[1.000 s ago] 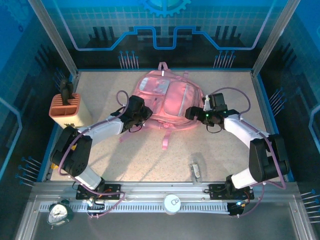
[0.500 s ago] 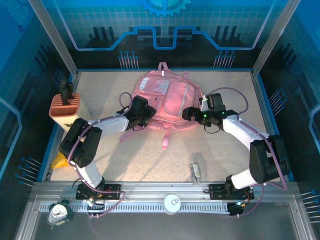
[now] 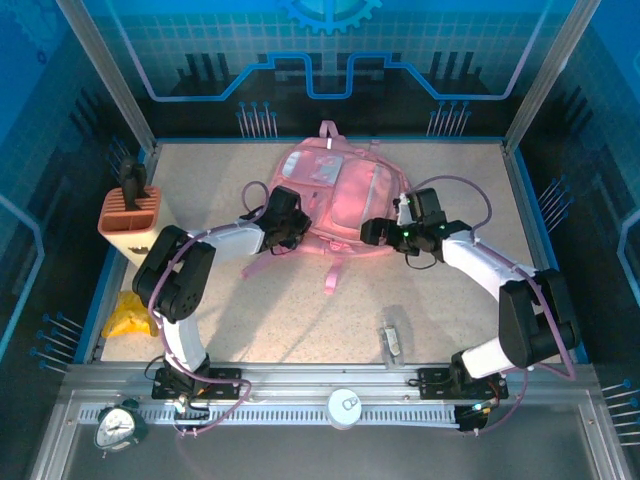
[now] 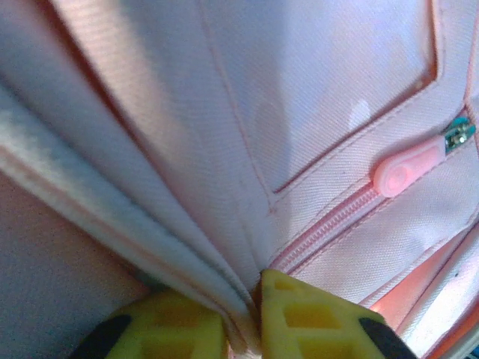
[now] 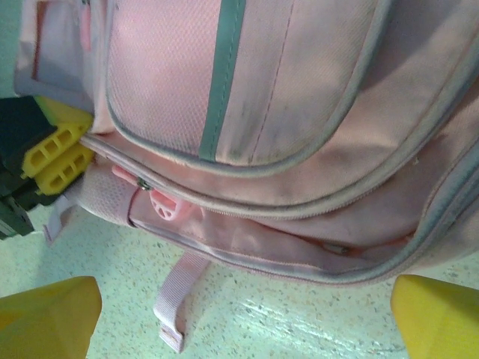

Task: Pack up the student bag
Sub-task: Zip the student bag at the center of the table.

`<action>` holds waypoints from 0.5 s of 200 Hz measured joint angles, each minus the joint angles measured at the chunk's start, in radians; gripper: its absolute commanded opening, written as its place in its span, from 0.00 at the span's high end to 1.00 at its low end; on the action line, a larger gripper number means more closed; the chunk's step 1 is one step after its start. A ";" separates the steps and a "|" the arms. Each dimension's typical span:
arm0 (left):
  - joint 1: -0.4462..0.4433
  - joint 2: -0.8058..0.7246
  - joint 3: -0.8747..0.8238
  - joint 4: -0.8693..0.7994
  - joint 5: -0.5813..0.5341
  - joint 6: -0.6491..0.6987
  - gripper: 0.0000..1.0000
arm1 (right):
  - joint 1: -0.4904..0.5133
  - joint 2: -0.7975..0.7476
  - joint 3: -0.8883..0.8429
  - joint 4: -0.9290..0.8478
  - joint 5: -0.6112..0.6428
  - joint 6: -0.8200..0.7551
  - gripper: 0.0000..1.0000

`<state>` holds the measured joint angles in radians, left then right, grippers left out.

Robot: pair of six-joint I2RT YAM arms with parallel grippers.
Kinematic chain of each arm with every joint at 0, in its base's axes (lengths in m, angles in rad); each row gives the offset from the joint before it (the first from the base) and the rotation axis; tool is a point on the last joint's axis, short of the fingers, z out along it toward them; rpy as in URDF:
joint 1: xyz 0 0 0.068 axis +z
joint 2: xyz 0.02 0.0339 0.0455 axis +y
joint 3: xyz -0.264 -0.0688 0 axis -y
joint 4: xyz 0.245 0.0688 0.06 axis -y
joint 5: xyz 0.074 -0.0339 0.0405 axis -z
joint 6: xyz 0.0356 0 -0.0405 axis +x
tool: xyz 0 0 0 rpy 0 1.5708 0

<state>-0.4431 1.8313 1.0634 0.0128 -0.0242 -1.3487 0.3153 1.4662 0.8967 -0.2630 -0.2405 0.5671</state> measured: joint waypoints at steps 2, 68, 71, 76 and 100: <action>0.000 0.000 0.000 0.000 0.000 0.002 0.96 | 0.005 0.000 0.001 -0.005 0.005 -0.002 0.00; 0.003 -0.080 -0.005 -0.008 0.011 -0.034 1.00 | 0.190 -0.011 0.066 -0.101 0.173 -0.004 0.00; 0.003 -0.086 -0.006 -0.008 0.012 -0.037 1.00 | 0.199 -0.010 0.072 -0.103 0.182 0.002 0.00; 0.003 -0.096 -0.011 -0.006 0.014 -0.042 1.00 | 0.215 -0.005 0.081 -0.105 0.195 0.007 0.00; 0.002 -0.149 -0.042 0.000 0.014 -0.073 1.00 | 0.298 0.031 0.135 -0.111 0.274 0.042 0.00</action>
<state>-0.4416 1.6821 1.0214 0.0124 -0.0105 -1.4220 0.6132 1.4971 1.0321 -0.3737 0.0338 0.6090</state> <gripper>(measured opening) 0.069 0.996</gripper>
